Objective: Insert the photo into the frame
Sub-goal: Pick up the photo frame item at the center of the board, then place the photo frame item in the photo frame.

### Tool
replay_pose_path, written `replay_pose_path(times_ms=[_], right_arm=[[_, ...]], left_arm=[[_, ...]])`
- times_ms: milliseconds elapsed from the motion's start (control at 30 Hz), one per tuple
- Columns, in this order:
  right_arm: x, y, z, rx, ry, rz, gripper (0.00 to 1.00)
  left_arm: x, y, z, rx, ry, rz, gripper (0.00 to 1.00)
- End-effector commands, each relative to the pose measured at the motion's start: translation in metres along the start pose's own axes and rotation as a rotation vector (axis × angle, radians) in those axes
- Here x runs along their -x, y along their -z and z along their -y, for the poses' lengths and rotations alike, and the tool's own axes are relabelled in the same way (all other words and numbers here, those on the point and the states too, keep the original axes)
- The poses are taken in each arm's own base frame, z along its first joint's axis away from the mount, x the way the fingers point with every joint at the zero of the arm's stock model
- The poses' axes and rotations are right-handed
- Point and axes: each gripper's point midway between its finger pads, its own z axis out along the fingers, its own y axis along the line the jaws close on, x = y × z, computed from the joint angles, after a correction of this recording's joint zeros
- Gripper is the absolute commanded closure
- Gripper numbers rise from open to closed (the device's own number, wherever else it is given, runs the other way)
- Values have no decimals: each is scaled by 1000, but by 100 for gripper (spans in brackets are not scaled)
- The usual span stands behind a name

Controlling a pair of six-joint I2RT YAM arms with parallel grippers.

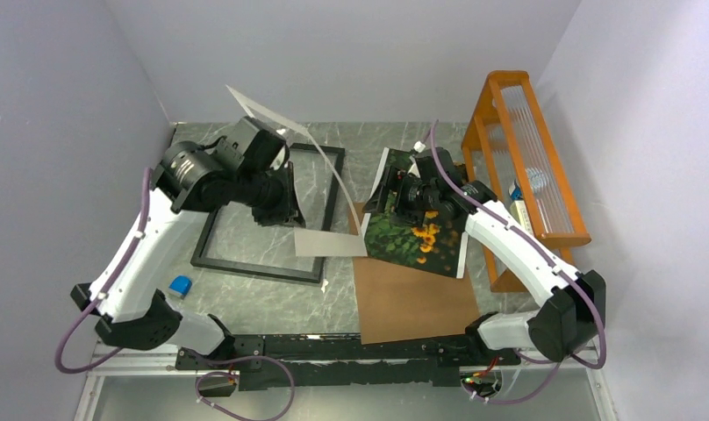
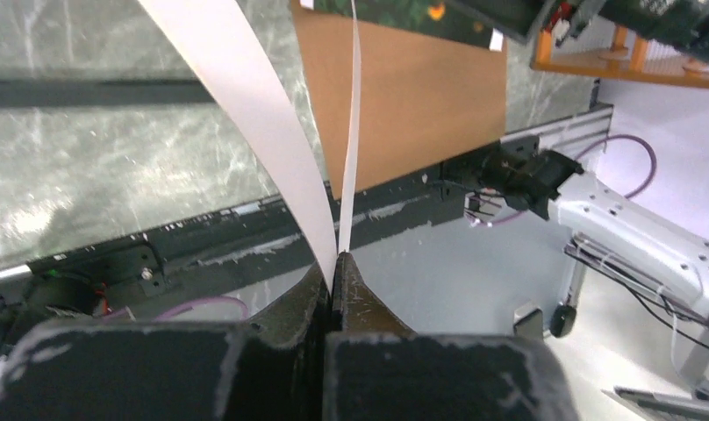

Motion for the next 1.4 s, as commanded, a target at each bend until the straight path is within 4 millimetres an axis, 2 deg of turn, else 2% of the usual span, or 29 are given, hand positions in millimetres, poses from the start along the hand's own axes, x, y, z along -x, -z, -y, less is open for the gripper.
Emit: replay_pose_path(times_ms=[0, 133, 233, 367, 467, 633, 700, 767, 867, 1000, 1133, 1200, 1367], right_arm=[[22, 1, -23, 121, -3, 29, 10], [46, 1, -8, 149, -70, 76, 7], [63, 2, 2, 161, -100, 109, 6], [71, -1, 9, 140, -97, 101, 7], [70, -6, 14, 128, -102, 85, 7], [58, -20, 29, 85, -123, 12, 9], [54, -25, 34, 69, -122, -14, 9], [52, -29, 39, 54, -113, -29, 10], [49, -33, 46, 26, -96, -50, 10], [43, -35, 54, -6, -89, -81, 11], [35, -36, 63, -33, -80, -98, 12], [32, -37, 66, -37, -80, -107, 12], [25, -38, 68, -35, -85, -131, 14]], left_arm=[[17, -11, -12, 52, -54, -41, 98], [47, -30, -13, 7, -64, -41, 97], [65, -47, -24, -31, -63, -67, 97], [84, -64, -59, -38, -34, -88, 98], [93, -68, -90, -55, 11, -85, 97], [93, -88, -142, -61, 72, -133, 97], [91, -102, -169, 14, 70, -203, 97], [92, -108, -193, 116, 59, -251, 97], [106, -113, -216, 207, 4, -242, 97], [109, -112, -241, 325, -60, -273, 97], [90, -104, -270, 454, -118, -325, 98], [86, -101, -278, 493, -138, -325, 98], [89, -94, -308, 660, -167, -355, 97]])
